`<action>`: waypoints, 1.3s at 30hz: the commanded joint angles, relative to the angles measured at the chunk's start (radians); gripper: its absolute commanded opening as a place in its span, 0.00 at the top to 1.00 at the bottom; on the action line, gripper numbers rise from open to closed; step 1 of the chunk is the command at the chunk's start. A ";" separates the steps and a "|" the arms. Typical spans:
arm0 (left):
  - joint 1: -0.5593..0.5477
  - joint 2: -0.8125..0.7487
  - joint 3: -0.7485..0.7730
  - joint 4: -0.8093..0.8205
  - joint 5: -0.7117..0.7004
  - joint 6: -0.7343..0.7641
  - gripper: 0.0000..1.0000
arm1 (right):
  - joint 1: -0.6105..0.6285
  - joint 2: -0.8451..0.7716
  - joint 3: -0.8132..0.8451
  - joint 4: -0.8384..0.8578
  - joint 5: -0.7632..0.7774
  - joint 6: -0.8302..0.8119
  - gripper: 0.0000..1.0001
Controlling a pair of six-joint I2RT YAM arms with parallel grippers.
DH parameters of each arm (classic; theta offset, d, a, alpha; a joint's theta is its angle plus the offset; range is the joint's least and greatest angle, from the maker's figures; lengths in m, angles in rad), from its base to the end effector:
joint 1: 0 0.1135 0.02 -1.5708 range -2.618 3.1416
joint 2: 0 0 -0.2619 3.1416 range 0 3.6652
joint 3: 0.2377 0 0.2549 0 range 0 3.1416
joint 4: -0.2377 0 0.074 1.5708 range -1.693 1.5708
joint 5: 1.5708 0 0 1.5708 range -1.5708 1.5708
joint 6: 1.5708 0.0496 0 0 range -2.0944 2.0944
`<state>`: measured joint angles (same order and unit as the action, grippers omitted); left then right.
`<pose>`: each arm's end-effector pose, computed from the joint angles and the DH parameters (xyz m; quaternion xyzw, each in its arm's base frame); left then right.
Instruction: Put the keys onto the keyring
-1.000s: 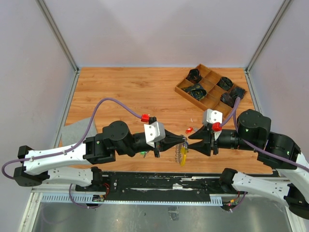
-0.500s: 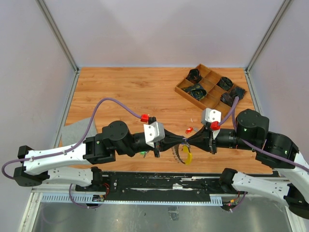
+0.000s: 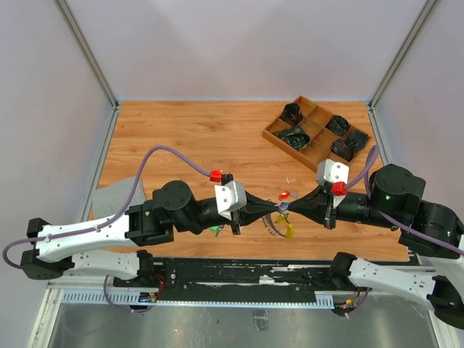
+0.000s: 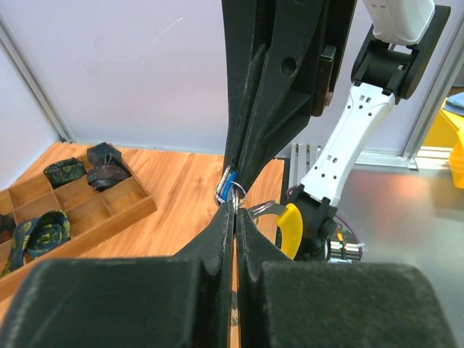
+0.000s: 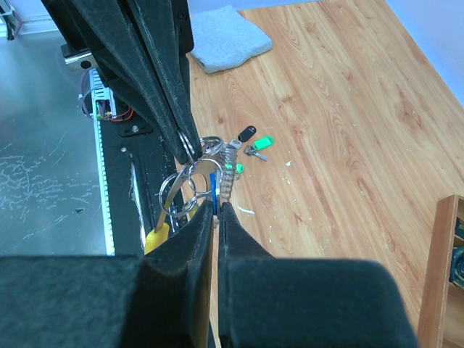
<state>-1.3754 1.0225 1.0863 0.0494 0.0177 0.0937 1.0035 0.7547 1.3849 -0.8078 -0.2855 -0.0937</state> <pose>0.0476 -0.2451 0.4267 0.4513 0.4898 -0.4507 0.5944 0.0493 0.1034 0.4659 -0.4738 0.6002 0.3771 0.5226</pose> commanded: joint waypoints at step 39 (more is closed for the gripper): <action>0.123 0.046 -0.120 -0.163 -0.324 -0.247 1.00 | 0.006 -0.129 -0.183 -0.022 0.600 0.161 0.03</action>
<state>-1.2888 1.0657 1.0008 -0.0898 -0.2234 -0.0612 1.0035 0.6392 1.2476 -0.8070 0.2127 -0.0391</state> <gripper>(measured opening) 0.018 0.946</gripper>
